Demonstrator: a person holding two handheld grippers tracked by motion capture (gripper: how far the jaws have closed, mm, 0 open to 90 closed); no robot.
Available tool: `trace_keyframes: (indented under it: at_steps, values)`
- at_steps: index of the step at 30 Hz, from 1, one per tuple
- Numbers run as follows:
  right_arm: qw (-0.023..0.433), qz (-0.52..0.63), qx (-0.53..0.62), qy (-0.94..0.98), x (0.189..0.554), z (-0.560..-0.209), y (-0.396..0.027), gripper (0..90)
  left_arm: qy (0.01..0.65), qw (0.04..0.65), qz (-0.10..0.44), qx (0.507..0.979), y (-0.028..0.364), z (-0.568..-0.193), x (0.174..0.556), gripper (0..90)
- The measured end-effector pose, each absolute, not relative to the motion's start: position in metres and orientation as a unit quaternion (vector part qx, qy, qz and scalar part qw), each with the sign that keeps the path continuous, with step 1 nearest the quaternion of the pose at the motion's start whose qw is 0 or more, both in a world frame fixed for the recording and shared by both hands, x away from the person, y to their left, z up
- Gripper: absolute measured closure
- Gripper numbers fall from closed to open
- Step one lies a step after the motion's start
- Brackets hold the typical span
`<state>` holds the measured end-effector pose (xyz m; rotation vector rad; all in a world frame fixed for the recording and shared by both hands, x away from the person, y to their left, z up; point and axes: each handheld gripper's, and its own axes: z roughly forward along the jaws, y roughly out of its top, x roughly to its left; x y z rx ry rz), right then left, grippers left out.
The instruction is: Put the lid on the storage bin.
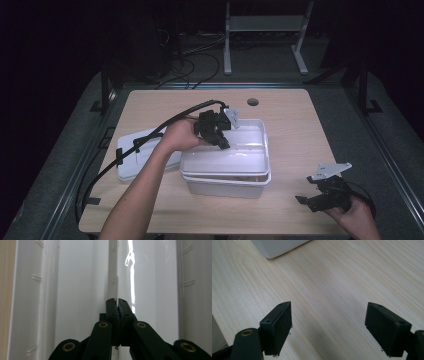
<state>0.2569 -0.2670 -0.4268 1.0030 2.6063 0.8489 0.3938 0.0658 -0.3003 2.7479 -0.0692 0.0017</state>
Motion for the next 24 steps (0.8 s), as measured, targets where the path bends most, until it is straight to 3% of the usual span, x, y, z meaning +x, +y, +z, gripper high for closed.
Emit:
trace_keyframes:
  at_steps: [24]
  values:
    - [0.11,0.288,0.344,0.887,0.256,-0.427,-0.268,21.1,-0.035,0.192,-0.014,0.981,0.057,-0.314,0.393,88.8]
